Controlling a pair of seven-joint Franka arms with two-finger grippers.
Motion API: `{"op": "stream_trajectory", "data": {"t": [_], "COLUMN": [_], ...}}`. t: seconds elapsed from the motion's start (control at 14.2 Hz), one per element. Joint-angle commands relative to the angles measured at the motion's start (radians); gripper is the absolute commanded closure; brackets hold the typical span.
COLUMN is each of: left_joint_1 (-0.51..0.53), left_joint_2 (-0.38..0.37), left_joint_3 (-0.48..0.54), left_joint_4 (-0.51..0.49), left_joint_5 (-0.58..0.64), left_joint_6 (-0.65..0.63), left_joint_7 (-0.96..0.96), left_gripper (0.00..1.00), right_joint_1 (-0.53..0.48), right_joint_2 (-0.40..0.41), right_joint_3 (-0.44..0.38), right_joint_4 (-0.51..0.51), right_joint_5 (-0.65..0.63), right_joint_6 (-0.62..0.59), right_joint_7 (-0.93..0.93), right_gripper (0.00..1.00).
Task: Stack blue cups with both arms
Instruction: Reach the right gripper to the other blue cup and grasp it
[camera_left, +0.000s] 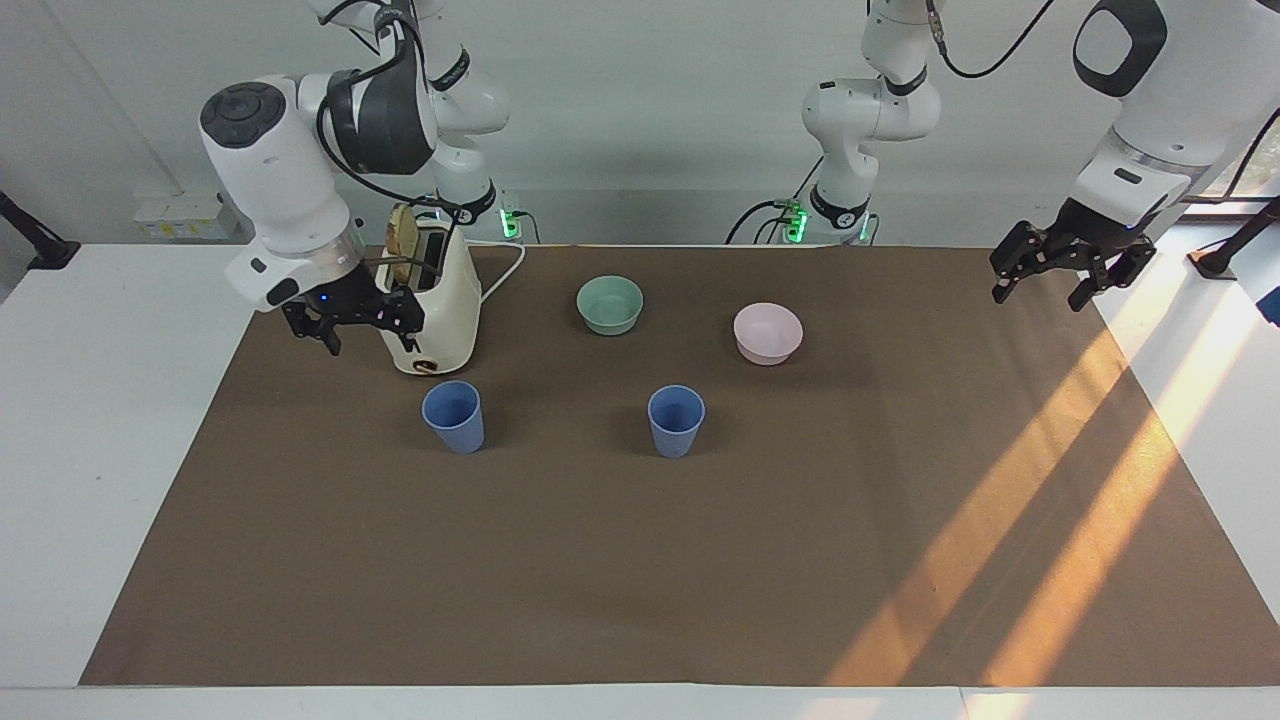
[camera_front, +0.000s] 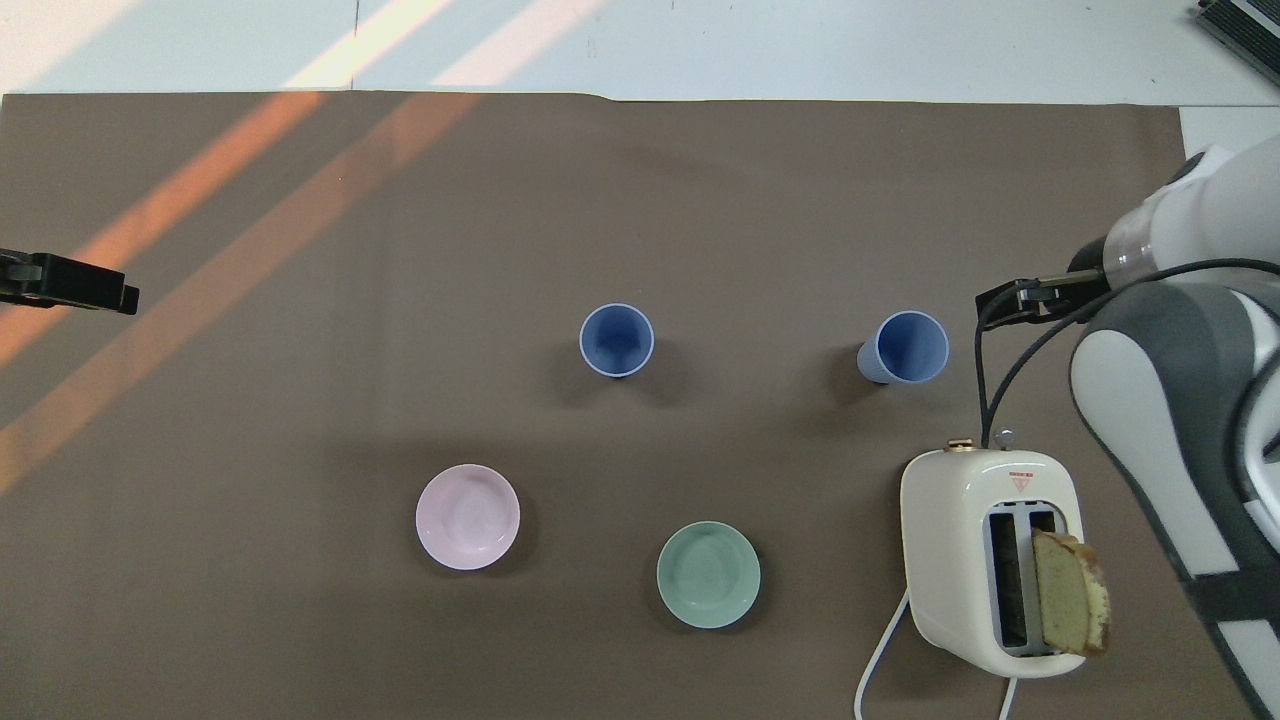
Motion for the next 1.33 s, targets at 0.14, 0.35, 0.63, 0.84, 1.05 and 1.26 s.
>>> {"op": "stream_trajectory", "data": {"t": [0.14,0.35,0.63,0.84,1.05,1.26], "left_joint_1": [0.019,0.024,0.023,0.024,0.023,0.026], "left_joint_2": [-0.026,-0.033,-0.036,-0.046,-0.046,-0.046], "left_joint_3": [-0.033,-0.034,-0.034,-0.033,-0.034,-0.034], "left_joint_4": [0.006,-0.007,-0.007,-0.007,-0.008,-0.007], "left_joint_5": [0.023,0.023,0.025,0.026,0.028,0.026], "left_joint_6": [-0.05,-0.055,-0.064,-0.07,-0.072,-0.069], "left_joint_7": [-0.01,-0.01,-0.01,-0.009,-0.009,-0.007], "left_gripper": [0.0,0.0,0.0,0.0,0.0,0.0], "right_joint_1": [0.021,0.023,0.02,0.02,0.021,0.036], "right_joint_2": [0.044,0.1,0.142,0.16,0.186,0.186], "right_joint_3": [0.004,0.002,0.002,0.002,0.004,0.004], "right_joint_4": [-0.053,-0.061,-0.099,-0.134,-0.15,-0.145], "right_joint_5": [0.014,0.012,0.009,0.003,0.001,-0.005], "right_joint_6": [0.134,0.151,0.166,0.225,0.261,0.252], "right_joint_7": [0.024,0.016,0.013,0.013,0.008,-0.053], "right_gripper": [0.0,0.0,0.0,0.0,0.46,1.0]}}
